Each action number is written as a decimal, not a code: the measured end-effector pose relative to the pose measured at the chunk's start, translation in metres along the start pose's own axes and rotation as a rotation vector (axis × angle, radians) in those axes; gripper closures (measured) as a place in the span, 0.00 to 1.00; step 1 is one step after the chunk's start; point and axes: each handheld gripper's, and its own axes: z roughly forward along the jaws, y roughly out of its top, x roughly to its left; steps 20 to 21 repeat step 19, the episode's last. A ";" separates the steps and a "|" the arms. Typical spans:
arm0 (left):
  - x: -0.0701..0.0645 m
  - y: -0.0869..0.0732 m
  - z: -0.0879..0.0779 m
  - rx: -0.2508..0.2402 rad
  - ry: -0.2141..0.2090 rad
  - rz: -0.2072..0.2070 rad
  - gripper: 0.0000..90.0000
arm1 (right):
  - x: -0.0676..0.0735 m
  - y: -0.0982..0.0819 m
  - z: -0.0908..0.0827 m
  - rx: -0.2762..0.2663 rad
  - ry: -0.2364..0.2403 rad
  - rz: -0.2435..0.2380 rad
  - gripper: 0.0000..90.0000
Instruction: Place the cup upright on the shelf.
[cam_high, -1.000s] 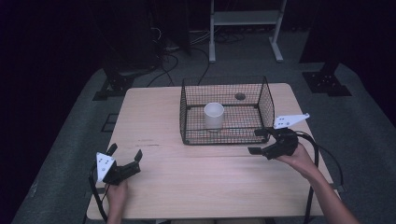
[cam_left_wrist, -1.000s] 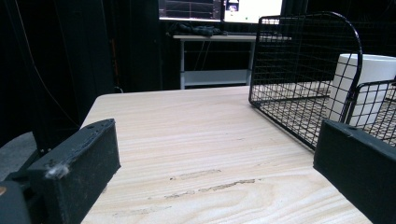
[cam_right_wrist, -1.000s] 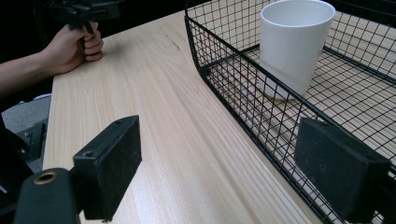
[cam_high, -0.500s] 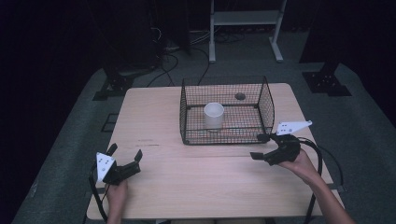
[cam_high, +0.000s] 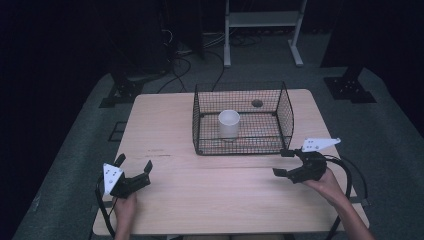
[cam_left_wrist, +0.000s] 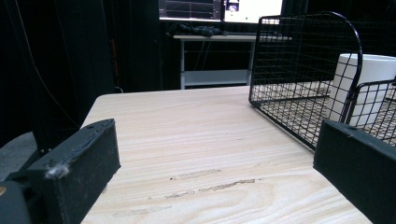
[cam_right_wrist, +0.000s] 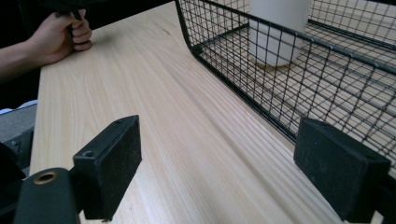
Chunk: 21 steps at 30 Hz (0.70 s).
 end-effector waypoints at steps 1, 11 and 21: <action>0.000 0.000 0.000 0.000 0.000 0.000 0.00 | 0.000 -0.003 0.000 -0.001 -0.003 0.003 0.16; 0.000 0.000 0.000 -0.001 0.001 0.000 0.00 | 0.007 -0.022 -0.007 -0.042 -0.042 0.016 0.16; 0.001 0.000 0.000 -0.002 0.003 -0.007 0.00 | 0.021 -0.049 -0.014 -0.082 -0.127 0.040 0.15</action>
